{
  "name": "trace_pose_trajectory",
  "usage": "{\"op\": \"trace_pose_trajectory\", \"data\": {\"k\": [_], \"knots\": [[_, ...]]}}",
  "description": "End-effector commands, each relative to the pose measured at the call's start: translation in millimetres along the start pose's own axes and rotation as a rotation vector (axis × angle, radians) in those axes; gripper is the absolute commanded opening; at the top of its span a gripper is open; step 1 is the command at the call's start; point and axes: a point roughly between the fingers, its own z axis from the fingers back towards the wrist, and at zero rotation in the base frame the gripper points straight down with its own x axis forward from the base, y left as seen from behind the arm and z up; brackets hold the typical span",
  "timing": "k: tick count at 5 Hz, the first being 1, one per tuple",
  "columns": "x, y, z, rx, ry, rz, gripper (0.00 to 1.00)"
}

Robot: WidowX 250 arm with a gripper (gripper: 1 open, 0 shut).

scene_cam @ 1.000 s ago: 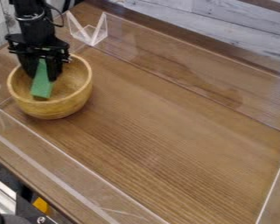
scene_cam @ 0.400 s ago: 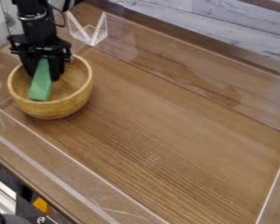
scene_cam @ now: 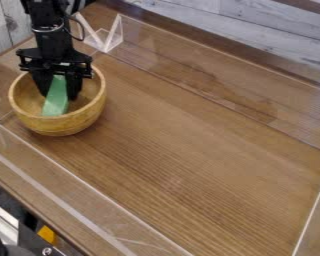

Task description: Put the green block in the brown bowl

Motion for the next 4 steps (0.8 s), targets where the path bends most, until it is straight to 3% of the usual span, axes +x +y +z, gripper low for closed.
{"op": "trace_pose_trajectory", "data": {"k": [1, 4], "knots": [[0.3, 1.1, 6.1, 0.010, -0.029, 0.028, 1.00], [-35.6, -26.3, 23.3, 0.005, -0.027, 0.079, 1.00]]}}
